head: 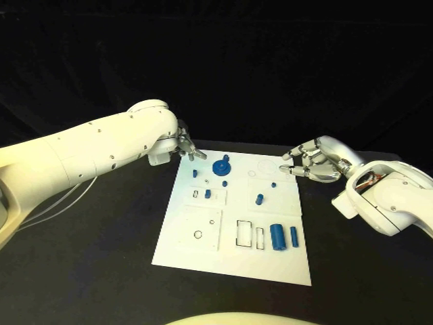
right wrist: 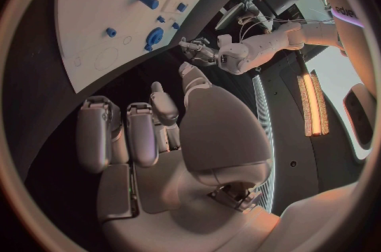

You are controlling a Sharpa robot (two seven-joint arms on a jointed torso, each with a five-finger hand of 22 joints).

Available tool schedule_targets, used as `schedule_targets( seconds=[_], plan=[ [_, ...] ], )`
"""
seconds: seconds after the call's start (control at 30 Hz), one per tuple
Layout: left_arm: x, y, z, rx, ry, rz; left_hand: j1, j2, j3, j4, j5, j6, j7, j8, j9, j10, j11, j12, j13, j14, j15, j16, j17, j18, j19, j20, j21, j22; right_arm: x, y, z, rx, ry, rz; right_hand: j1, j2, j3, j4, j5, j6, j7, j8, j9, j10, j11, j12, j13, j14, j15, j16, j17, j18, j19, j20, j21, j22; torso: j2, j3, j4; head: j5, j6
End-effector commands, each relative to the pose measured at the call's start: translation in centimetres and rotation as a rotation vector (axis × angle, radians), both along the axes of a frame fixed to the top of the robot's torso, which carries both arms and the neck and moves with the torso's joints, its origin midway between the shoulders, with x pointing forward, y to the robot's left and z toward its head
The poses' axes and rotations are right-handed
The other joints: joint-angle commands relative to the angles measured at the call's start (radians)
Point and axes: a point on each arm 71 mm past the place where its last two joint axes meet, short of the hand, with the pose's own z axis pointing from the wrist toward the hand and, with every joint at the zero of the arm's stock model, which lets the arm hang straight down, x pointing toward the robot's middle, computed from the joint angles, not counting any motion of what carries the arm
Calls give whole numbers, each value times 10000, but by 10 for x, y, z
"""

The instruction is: Assemble the parts on the task board

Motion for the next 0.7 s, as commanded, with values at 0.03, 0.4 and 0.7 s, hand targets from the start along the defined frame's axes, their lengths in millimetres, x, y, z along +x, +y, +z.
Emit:
schedule_targets(
  seconds=[0.03,0.4,0.7],
  plan=[
    [1,-2,-6,233,154,-377,108,-23,-89,9,34,-87,1,-69,-53,-50,41,-69,-38,1033,94,59,2628,0,-37,74,-63,-30,-1,2,-1,-19,14,151,-117,-17,-66,-8,-45,-16,13,48,-13,-5,14,-30,-2,440,-77,-29,4,104,-33,-36,-45,1151,24,-7,-26,31,-6],
    [5,-1,-16,714,125,-482,34,-32,-327,24,32,-138,65,-239,-235,-99,101,-77,-87,1033,149,59,2628,10,-64,124,-96,-74,-1,2,-1,-10,15,171,-117,-17,-66,-8,-45,-16,13,48,-13,-5,14,-30,-2,440,-77,-29,4,104,-33,-36,-45,1151,27,-11,-30,77,-49],
    [4,-3,-18,768,348,-685,36,-27,-369,20,34,-133,71,-259,-263,-111,107,-86,-105,1033,155,59,2628,12,-68,132,-102,-83,-1,3,-1,-6,16,176,-111,-6,-69,-6,-25,-19,12,51,-15,-3,13,-26,-1,440,-78,-32,4,105,-35,-36,-53,1148,15,-2,-17,101,-44]
  ],
)
